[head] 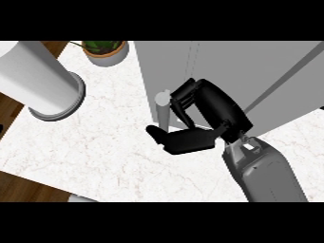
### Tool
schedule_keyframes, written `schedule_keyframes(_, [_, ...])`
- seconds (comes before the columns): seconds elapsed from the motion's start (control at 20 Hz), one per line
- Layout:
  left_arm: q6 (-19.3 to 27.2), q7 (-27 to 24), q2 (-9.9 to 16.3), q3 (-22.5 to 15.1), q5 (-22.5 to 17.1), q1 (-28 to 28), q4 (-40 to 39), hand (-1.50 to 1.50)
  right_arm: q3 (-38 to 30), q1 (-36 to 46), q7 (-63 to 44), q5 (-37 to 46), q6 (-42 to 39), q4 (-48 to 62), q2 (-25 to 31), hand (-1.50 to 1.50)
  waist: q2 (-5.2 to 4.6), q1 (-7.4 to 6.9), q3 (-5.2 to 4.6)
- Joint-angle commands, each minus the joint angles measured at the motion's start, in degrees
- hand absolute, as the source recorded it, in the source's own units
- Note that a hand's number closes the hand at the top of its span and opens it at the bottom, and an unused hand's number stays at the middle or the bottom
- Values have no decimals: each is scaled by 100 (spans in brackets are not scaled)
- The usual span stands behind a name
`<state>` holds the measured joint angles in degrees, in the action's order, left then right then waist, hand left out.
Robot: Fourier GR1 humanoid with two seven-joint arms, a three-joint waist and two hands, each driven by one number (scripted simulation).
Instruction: Pick up the bottled water, place it into the cabinet and close the cabinet
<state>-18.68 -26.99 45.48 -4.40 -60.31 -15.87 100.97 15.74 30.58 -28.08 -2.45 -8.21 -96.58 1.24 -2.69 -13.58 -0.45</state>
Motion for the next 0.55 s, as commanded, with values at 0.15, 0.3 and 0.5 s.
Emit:
schedule_keyframes(0.15, [-106, -67, -74, 35, -31, -151, -103, -150, -658, 1535, 0, -181, 1387, 1526, -124, -150, 29, 39, 17])
schedule_keyframes(0.3, [-96, -94, -85, 73, 5, -62, -148, -150, -780, 1771, 4, -466, 1608, 1811, -124, -150, -7, 164, 25])
schedule_keyframes(0.5, [-175, -71, -80, 83, -31, -172, -224, -150, -490, 2095, 69, -633, 2072, 2182, -124, -150, 28, 179, 24])
